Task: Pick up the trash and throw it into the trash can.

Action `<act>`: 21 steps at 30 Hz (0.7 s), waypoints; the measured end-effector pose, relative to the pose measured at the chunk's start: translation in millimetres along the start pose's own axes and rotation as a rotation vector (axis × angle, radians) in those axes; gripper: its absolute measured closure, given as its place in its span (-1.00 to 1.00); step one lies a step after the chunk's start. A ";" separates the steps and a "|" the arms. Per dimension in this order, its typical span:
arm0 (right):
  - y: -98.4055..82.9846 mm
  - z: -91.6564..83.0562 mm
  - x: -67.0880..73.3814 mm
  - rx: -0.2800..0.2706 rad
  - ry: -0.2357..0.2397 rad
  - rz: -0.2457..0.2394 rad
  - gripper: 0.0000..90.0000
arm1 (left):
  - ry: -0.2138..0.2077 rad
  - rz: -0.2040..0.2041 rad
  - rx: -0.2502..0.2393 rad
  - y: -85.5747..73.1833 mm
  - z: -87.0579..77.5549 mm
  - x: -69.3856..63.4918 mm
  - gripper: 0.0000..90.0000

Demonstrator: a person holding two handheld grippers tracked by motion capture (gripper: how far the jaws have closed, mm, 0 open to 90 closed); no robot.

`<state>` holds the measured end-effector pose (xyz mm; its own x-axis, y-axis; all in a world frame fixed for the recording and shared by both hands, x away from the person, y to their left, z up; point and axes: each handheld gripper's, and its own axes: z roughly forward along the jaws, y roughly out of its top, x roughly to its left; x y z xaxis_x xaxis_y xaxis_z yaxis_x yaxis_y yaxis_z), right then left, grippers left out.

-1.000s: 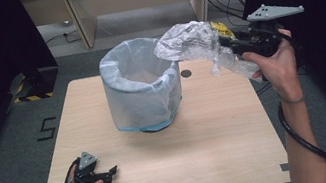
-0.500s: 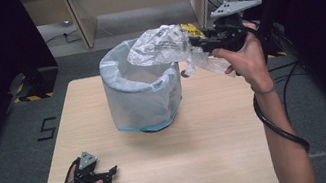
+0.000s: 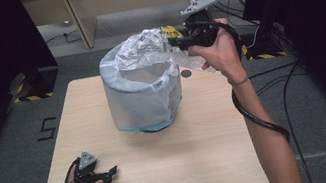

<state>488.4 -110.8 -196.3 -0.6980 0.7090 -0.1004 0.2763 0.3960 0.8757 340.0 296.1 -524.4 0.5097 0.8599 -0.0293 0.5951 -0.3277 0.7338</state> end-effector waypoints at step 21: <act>12.7 51.4 10.4 0.084 0.017 0.008 0.26 | 0.000 0.001 -0.001 -0.1 0.0 0.1 -0.78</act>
<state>518.7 -68.4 -210.6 -0.7064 0.7027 -0.0853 0.3358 0.4387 0.8335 340.0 296.1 -524.4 0.5100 0.8597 -0.0289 0.5945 -0.3280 0.7342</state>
